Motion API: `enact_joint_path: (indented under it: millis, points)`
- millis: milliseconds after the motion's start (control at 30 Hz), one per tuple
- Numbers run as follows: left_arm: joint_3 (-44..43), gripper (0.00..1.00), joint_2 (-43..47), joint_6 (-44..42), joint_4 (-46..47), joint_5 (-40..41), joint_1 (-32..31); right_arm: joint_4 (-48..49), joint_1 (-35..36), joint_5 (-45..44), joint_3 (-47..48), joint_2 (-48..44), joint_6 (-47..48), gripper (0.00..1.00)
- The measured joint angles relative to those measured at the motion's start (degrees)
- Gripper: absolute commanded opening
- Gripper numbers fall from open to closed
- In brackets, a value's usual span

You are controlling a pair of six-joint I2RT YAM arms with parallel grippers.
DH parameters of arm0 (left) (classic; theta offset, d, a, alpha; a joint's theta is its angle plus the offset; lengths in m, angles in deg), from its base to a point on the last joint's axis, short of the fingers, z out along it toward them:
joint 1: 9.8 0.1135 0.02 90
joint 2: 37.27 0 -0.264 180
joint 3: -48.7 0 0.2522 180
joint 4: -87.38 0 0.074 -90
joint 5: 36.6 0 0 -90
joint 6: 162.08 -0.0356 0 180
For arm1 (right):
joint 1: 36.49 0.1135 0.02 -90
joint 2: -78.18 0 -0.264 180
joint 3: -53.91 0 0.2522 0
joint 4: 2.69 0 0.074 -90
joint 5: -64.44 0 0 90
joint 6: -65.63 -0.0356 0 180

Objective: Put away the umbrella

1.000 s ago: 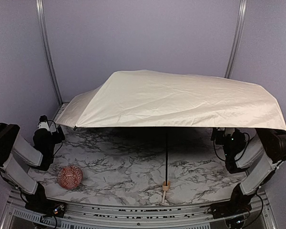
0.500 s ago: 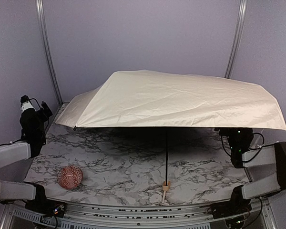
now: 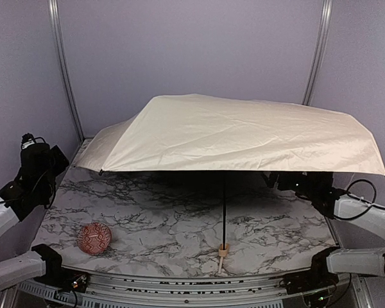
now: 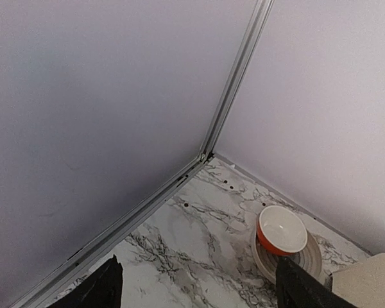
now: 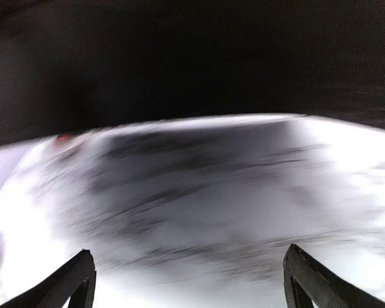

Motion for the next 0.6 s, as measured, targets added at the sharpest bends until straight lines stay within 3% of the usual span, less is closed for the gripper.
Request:
enact_joint_path:
  millis: [133,233,400,467,600]
  points:
    - [-0.50,0.83,1.07,2.91,-8.90,0.68,-0.85,-3.23,13.90,5.42,0.00,-5.57,-0.37,1.00]
    - [-1.49,0.83,1.40,2.99,-12.31,0.70,-1.05,-0.85,19.45,7.10,0.28,-6.93,-0.96,0.99]
    - [-2.84,0.83,1.44,2.89,-14.10,-0.26,-1.16,4.66,26.16,7.13,4.13,2.62,-1.99,0.98]
    - [-2.84,0.83,1.60,2.91,-14.73,-0.44,-1.16,5.86,28.09,6.80,6.93,7.26,-1.79,0.90]
    - [-2.84,0.84,2.32,2.82,-15.06,-0.70,-1.16,6.16,29.79,4.35,12.66,13.29,-0.85,0.50]
